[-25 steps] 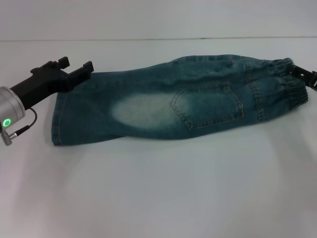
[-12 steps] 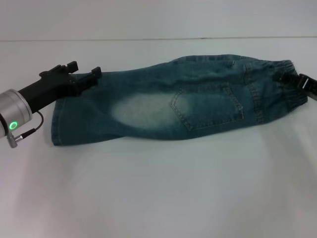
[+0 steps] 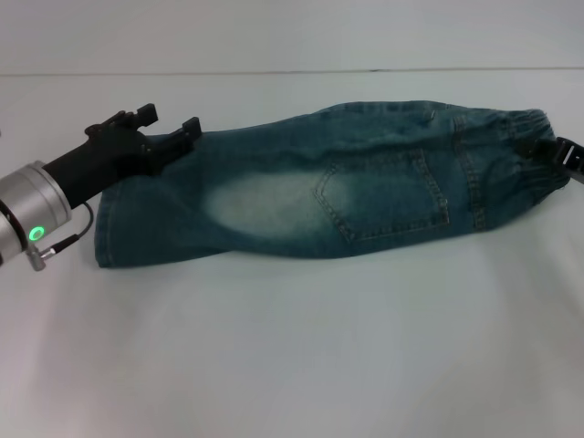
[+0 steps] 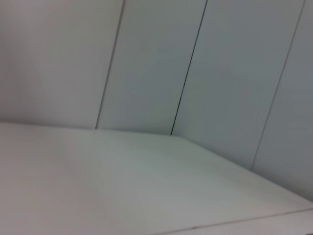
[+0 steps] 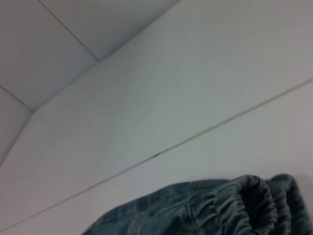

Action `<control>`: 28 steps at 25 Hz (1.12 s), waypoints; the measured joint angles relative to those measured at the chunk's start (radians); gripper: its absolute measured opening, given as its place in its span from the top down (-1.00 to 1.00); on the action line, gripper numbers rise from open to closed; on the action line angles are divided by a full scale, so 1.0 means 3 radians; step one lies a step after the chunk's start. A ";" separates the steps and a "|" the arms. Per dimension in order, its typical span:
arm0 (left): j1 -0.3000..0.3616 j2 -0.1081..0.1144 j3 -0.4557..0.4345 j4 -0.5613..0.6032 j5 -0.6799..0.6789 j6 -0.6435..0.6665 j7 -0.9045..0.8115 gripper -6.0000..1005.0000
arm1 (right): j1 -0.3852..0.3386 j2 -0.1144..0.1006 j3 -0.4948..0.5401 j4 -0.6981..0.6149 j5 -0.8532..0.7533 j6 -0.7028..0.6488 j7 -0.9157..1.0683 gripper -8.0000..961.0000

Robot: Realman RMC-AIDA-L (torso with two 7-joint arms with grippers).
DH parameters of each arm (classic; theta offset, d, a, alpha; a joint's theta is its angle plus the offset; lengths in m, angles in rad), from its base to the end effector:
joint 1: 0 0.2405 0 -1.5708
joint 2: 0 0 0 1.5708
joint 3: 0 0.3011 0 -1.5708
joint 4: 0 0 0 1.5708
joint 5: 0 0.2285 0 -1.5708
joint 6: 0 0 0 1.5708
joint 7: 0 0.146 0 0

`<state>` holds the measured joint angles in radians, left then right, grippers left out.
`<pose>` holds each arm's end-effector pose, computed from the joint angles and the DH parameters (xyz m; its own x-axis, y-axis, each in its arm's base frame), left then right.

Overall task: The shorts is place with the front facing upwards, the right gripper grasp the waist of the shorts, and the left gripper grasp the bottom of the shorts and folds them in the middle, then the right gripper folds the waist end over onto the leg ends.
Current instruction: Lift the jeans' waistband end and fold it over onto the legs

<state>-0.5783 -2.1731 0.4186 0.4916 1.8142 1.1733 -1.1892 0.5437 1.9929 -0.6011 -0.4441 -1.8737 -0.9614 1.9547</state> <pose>-0.3237 0.4052 -0.0451 0.6156 0.2868 0.7340 0.7226 -0.5770 -0.3806 0.3953 0.4163 0.0131 0.1501 -0.6321 -0.7602 -0.9887 -0.0988 -0.1131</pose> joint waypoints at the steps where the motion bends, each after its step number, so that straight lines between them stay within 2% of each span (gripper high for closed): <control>1: -0.0001 0.0000 0.0000 -0.0063 -0.0065 0.0022 0.0089 -0.57 | -0.0022 0.0001 0.0001 -0.0048 0.0001 -0.0046 0.0001 0.02; 3: -0.0008 -0.0001 0.0000 -0.0170 -0.0174 0.0050 0.0254 -0.57 | -0.0061 0.0014 0.0005 -0.0138 0.0001 -0.0117 0.0016 0.11; 5: -0.0021 -0.0002 0.0000 -0.0304 -0.0285 0.0057 0.0437 -0.57 | -0.0090 0.0018 0.0023 -0.0193 0.0002 -0.0196 0.0032 0.54; 11: -0.0086 -0.0002 -0.0017 -0.0747 -0.0622 0.0062 0.0856 -0.56 | -0.0150 -0.0002 0.0090 -0.0292 0.0003 -0.0459 0.0153 0.77; 16: -0.0194 -0.0007 -0.0047 -0.1265 -0.0921 0.0052 0.1485 -0.56 | -0.0198 0.0026 0.0098 -0.0495 0.0003 -0.0687 0.0359 0.77; 22: -0.0324 -0.0007 -0.0519 -0.1958 -0.1083 0.0010 0.2435 -0.55 | -0.0239 0.0108 0.0102 -0.0888 -0.0001 -0.1027 0.0596 0.77; 28: -0.0432 -0.0007 -0.1104 -0.2537 -0.1061 -0.0361 0.3597 -0.14 | -0.0214 0.0154 0.0079 -0.1212 -0.0007 -0.1369 0.0723 0.77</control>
<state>-0.7079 -2.1752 0.0873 -0.2695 1.4960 1.0651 -0.1100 0.4794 2.0391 -0.5775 -0.8076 -1.8757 -1.3720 2.1716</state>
